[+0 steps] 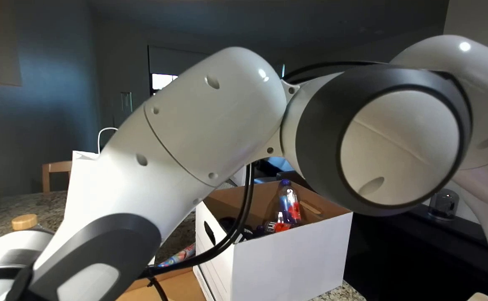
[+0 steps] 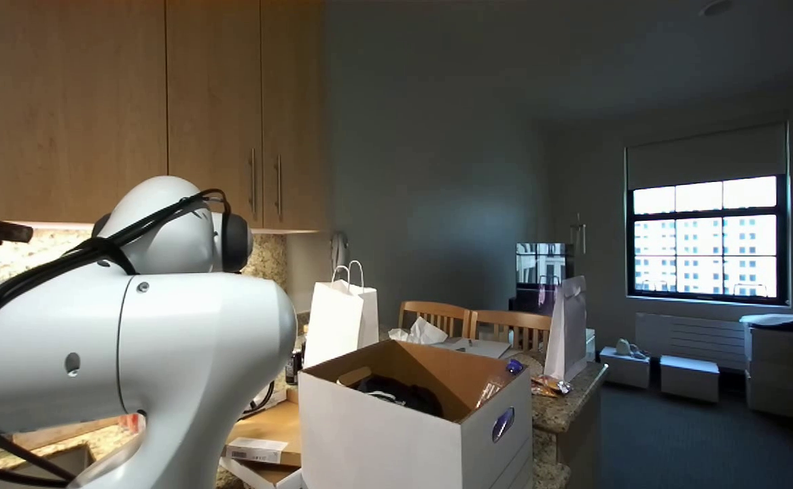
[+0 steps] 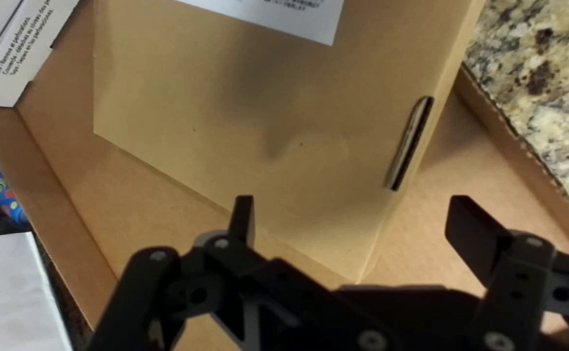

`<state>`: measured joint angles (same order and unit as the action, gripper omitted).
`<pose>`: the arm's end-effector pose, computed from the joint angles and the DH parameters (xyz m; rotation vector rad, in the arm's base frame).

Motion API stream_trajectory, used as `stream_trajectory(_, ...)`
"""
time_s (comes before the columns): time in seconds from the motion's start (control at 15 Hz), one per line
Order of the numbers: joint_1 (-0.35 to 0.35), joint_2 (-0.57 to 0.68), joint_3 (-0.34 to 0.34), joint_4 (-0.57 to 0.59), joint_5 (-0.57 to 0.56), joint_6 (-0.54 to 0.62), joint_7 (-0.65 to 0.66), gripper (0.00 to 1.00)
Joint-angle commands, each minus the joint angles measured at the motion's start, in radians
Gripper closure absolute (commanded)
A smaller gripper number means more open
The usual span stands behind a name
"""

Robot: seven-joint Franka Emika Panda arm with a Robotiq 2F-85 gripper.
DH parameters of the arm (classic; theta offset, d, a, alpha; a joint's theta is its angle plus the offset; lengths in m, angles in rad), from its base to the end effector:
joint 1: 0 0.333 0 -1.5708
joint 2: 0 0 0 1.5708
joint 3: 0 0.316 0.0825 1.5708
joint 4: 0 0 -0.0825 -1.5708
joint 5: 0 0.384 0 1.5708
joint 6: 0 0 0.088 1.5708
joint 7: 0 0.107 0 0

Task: Put the water bottle and the cardboard box into the bigger box

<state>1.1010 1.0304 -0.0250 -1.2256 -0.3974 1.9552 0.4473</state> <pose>0.3602 0.6225 0.1221 2.4372 1.0954 0.0515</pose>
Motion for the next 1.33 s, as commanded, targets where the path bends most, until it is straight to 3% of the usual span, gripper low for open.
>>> stream_trajectory(0.0,0.032,0.059,-0.031,0.067,-0.028,-0.009,0.02,0.0)
stream_trajectory(0.87,0.061,0.176,-0.102,0.183,-0.02,-0.137,0.022,0.0)
stream_trajectory(0.93,0.061,0.185,-0.103,0.195,-0.018,-0.149,0.016,0.08)
stream_trajectory(1.0,0.059,0.193,-0.102,0.209,-0.013,-0.167,0.012,0.26)
stream_trajectory(1.27,0.061,0.21,-0.102,0.248,-0.014,-0.207,0.011,0.52)
